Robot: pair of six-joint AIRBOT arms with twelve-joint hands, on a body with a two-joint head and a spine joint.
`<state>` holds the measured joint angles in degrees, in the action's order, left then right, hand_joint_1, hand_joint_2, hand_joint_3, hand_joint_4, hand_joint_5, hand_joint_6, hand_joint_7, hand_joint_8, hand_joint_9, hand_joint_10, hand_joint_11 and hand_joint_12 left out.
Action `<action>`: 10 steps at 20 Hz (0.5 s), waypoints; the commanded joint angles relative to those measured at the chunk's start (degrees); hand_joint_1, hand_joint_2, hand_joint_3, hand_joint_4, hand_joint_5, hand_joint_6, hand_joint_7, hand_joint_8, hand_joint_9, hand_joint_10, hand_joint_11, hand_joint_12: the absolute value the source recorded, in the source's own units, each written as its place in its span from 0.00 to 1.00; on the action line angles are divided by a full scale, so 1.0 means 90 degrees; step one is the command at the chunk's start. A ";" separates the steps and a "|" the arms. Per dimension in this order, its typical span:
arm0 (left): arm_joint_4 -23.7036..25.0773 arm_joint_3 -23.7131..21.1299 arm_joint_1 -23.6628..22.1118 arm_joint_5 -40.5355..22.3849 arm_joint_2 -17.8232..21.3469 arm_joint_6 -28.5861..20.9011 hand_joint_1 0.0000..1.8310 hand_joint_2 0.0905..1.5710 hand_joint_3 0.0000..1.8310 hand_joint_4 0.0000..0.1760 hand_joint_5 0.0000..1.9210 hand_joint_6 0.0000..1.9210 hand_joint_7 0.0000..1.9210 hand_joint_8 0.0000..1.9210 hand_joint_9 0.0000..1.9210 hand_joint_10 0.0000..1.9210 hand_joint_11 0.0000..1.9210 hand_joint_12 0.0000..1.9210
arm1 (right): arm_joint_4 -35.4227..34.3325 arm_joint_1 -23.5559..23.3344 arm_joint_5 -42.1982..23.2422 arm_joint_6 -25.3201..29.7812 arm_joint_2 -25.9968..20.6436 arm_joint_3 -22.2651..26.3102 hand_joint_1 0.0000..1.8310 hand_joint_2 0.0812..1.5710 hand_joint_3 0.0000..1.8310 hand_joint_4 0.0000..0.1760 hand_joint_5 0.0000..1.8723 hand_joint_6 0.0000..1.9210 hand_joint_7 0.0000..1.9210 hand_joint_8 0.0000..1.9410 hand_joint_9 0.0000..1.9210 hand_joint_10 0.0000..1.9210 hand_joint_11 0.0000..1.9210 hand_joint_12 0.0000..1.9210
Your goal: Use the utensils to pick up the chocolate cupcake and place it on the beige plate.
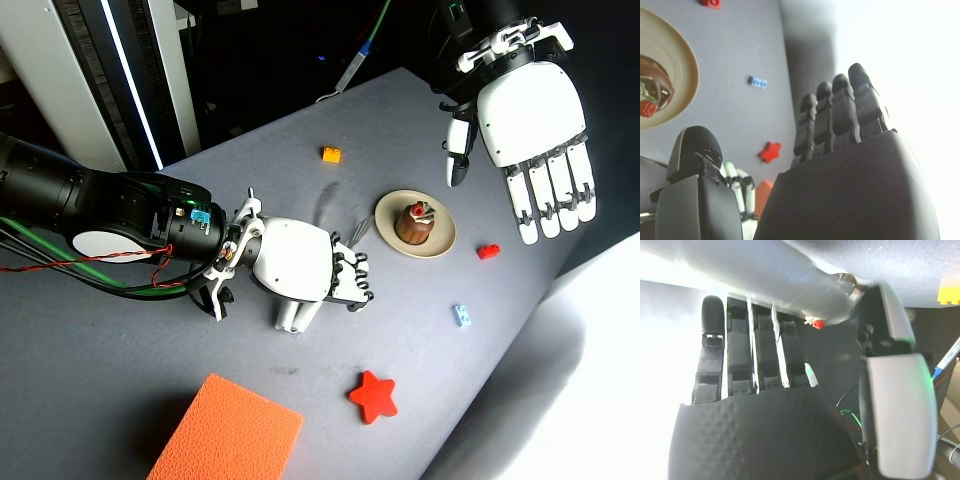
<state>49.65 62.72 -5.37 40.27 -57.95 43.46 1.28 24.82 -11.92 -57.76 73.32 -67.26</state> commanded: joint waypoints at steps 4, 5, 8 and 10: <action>0.0401 0.0007 -0.0073 -0.0247 0.0044 0.0031 0.29 0.63 0.00 0.00 0.07 0.00 0.07 0.00 0.06 0.00 0.00 0.11 | -0.0026 -0.0240 -0.0578 -0.0220 -0.0514 0.0493 0.17 0.56 0.00 0.00 0.04 0.00 0.05 0.00 0.04 0.00 0.00 0.23; 0.0402 0.0008 -0.0073 -0.0247 0.0044 0.0032 0.28 0.63 0.00 0.00 0.07 0.00 0.06 0.00 0.06 0.00 0.00 0.09 | -0.0026 -0.0320 -0.0504 -0.0250 -0.0703 0.0659 0.17 0.55 0.00 0.00 0.04 0.00 0.04 0.00 0.04 0.00 0.00 0.22; 0.0400 0.0008 -0.0072 -0.0246 0.0046 0.0043 0.30 0.62 0.00 0.00 0.11 0.00 0.10 0.00 0.08 0.00 0.00 0.16 | -0.0026 -0.0594 -0.0357 -0.0534 -0.1419 0.1224 0.15 0.53 0.00 0.00 0.01 0.00 0.02 0.00 0.03 0.00 0.00 0.18; 0.0374 0.0007 -0.0072 -0.0245 0.0046 0.0045 0.30 0.63 0.00 0.00 0.10 0.00 0.10 0.00 0.08 0.00 0.00 0.16 | -0.0026 -0.0797 -0.0071 -0.0712 -0.1861 0.1572 0.15 0.53 0.00 0.00 0.00 0.00 0.01 0.00 0.02 0.00 0.00 0.15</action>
<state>49.54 62.72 -5.37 40.29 -57.95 43.48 1.21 18.35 -7.79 -63.68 56.84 -53.52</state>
